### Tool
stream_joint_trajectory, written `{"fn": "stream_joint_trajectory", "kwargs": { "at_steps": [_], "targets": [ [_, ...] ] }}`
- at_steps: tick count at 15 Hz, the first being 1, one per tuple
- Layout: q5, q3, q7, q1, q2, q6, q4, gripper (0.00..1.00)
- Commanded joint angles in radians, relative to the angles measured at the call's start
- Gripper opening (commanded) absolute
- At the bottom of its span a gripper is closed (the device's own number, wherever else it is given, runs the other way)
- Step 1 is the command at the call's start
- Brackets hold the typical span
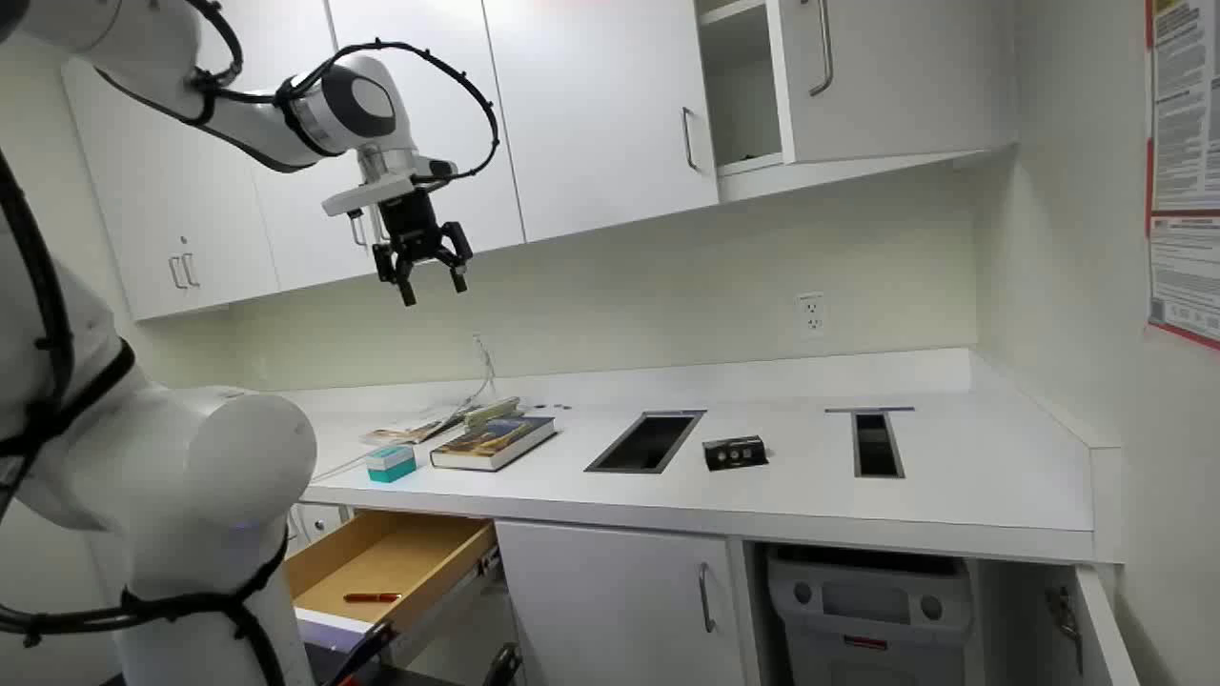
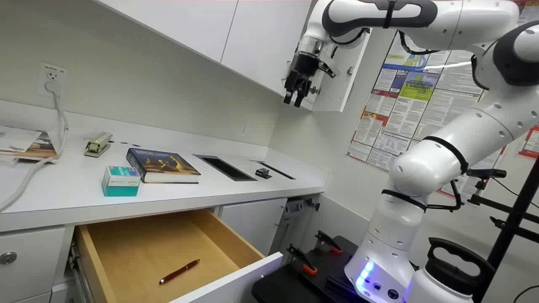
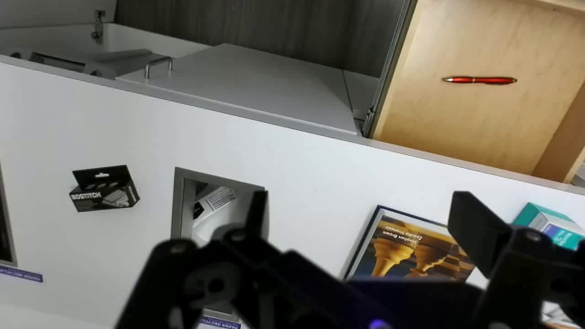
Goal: Put the black box in the drawer
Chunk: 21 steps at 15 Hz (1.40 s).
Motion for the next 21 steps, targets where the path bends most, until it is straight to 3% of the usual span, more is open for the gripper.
{"fn": "stream_joint_trajectory", "kwargs": {
  "at_steps": [1,6,12,14,17,21],
  "targets": [
    [-0.006,-0.010,0.006,0.013,0.002,-0.002,0.003,1.00],
    [-0.006,-0.010,0.006,0.013,0.002,-0.002,0.003,1.00],
    [-0.011,0.020,-0.071,0.082,-0.010,0.002,-0.073,1.00],
    [-0.029,0.036,-0.035,0.086,-0.006,0.031,-0.099,1.00],
    [-0.063,0.031,0.071,0.037,0.003,0.125,-0.122,1.00],
    [-0.114,-0.024,0.171,-0.055,0.077,0.282,-0.121,1.00]
  ]
}}
